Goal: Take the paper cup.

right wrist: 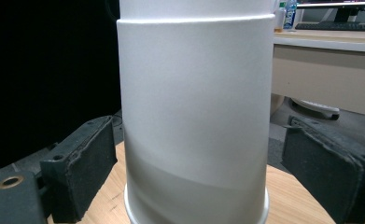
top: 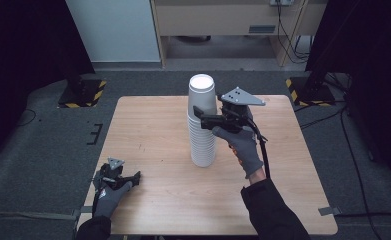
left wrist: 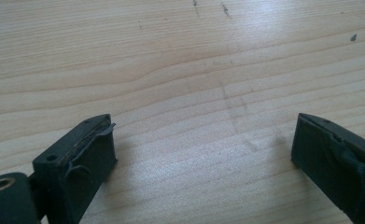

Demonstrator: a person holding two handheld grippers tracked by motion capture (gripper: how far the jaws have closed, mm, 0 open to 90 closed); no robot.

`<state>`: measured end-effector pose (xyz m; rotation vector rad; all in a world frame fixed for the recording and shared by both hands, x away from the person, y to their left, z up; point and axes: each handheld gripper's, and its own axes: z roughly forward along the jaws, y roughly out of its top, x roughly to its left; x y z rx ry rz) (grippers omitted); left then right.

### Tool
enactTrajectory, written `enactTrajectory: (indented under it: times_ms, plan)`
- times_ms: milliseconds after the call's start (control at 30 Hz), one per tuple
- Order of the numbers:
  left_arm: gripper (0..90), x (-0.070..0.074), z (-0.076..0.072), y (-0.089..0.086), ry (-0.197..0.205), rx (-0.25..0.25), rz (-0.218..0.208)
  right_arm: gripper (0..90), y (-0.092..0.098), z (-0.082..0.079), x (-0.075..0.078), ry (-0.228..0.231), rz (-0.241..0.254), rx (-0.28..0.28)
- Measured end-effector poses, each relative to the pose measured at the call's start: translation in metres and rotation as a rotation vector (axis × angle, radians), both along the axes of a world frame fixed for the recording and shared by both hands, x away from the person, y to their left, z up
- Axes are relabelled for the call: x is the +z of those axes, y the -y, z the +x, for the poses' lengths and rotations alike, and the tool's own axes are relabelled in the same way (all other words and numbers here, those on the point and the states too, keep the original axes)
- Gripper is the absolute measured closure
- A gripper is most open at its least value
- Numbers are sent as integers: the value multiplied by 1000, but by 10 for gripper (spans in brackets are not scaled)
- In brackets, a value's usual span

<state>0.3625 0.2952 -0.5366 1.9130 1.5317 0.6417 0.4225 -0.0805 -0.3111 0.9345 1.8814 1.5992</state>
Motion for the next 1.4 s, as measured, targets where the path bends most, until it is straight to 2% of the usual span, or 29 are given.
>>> enactTrajectory:
  times_ms: [333,767,1400]
  plan:
    - [54,0,0,0,0,0,0,101,-10,7,-7,-8,-23,-6]
    - [54,0,0,0,0,0,0,95,-20,16,-14,-22,-27,-27]
    - [54,0,0,0,0,0,0,124,-20,18,-14,-25,-23,-20]
